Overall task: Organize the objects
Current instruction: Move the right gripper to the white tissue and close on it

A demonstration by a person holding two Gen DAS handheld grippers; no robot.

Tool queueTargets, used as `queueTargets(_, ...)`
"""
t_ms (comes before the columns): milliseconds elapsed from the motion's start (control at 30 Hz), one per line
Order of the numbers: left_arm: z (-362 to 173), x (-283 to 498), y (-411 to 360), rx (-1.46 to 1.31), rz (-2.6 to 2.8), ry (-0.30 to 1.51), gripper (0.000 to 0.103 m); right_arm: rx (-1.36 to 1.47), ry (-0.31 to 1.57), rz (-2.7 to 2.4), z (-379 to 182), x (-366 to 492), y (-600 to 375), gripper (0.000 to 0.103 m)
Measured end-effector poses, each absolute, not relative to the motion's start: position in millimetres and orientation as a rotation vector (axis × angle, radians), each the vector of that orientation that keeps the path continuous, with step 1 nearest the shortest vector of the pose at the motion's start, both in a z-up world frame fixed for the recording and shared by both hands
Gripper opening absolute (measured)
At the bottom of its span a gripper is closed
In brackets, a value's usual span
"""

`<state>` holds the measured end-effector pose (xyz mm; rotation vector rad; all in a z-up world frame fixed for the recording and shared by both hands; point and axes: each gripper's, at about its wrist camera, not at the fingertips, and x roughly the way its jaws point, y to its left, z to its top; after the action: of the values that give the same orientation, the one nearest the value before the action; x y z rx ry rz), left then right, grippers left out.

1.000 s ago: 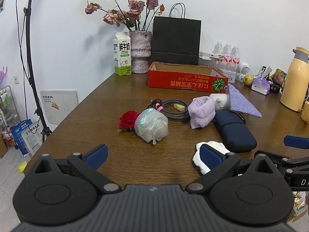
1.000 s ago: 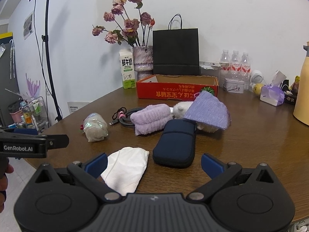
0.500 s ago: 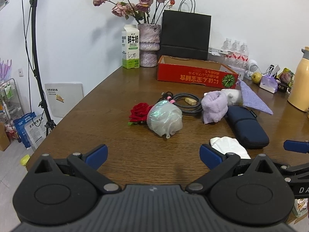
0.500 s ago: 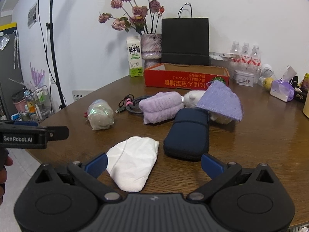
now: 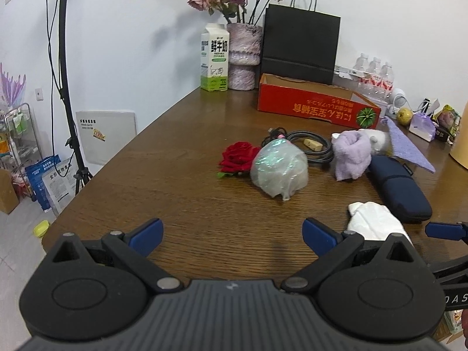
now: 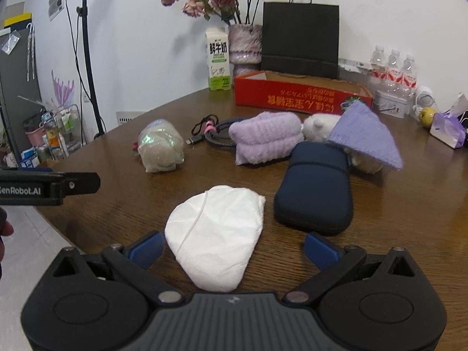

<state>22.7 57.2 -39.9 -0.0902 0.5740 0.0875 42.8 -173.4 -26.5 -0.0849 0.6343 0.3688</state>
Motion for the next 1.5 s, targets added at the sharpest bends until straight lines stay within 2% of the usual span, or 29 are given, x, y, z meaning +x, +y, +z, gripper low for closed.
queueTargets(567,-51,37,79,-0.119,0.113,0.587,0.103,-0.116,0.628,0.381,-36,61,-155,0.103)
queueTargets(667,-53,39,81,-0.122,0.113,0.592,0.103,-0.115,0.612,0.387,-36,62,-154,0.093)
queueTargets(767,-55,40,81,-0.124,0.116,0.596,0.103,-0.112,0.598,0.388,-34,62,-153,0.077)
queueTargets(1133,-55,39,81,-0.124,0.117,0.597,0.103,-0.107,0.574,0.398,-33,59,-154,0.066)
queueTargets(1500,-45,33,74,-0.104,0.113,0.585,0.103,-0.092,0.528,0.414,-24,49,-159,0.048)
